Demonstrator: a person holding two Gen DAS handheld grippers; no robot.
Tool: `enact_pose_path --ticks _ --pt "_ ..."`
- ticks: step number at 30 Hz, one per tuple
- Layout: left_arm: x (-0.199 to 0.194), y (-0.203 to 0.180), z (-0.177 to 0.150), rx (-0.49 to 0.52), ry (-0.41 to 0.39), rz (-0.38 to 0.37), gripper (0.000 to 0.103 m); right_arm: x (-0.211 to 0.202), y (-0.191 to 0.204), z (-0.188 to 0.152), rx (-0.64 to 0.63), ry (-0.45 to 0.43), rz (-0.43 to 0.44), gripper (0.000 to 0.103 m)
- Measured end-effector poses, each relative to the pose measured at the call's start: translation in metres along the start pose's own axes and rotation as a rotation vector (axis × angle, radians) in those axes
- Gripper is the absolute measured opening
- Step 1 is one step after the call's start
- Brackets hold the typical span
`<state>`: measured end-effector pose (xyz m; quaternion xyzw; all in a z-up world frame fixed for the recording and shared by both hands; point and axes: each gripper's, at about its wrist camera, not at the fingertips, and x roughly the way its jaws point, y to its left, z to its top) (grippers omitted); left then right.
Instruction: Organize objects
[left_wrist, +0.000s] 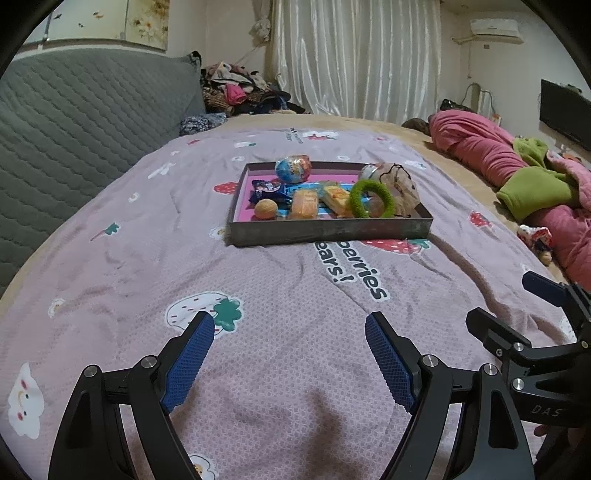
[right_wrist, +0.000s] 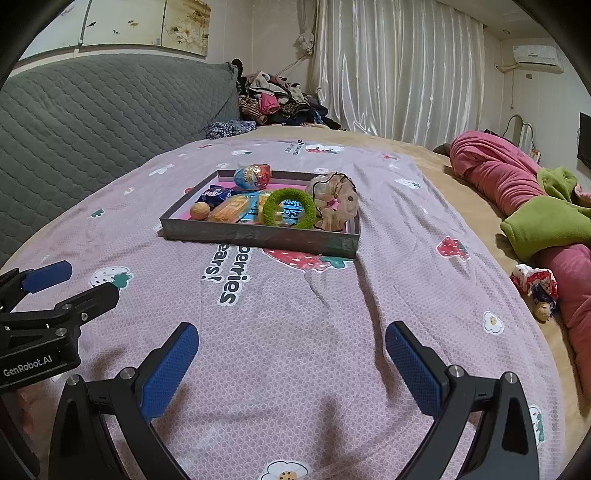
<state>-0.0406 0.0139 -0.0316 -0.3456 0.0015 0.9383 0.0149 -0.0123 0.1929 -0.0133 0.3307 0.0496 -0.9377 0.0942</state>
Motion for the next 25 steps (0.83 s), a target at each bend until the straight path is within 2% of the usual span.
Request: enact_pose_path --ticks 9,21,25 --pt "-0.002 -0.0014 -0.0023 0.007 -0.012 -0.009 0.085 0.0007 0.0012 -0.0002 -0.004 0.007 -0.002 0.102" --pt "-0.0004 -0.0006 -0.0032 0.008 -0.014 0.028 0.085 0.0052 0.0009 -0.0009 -0.008 0.017 -0.013 0.102" --pt "-0.0013 0.0008 -0.0027 0.0 -0.01 0.002 0.085 0.0063 -0.0011 -0.0015 -0.006 0.022 -0.017 0.102"
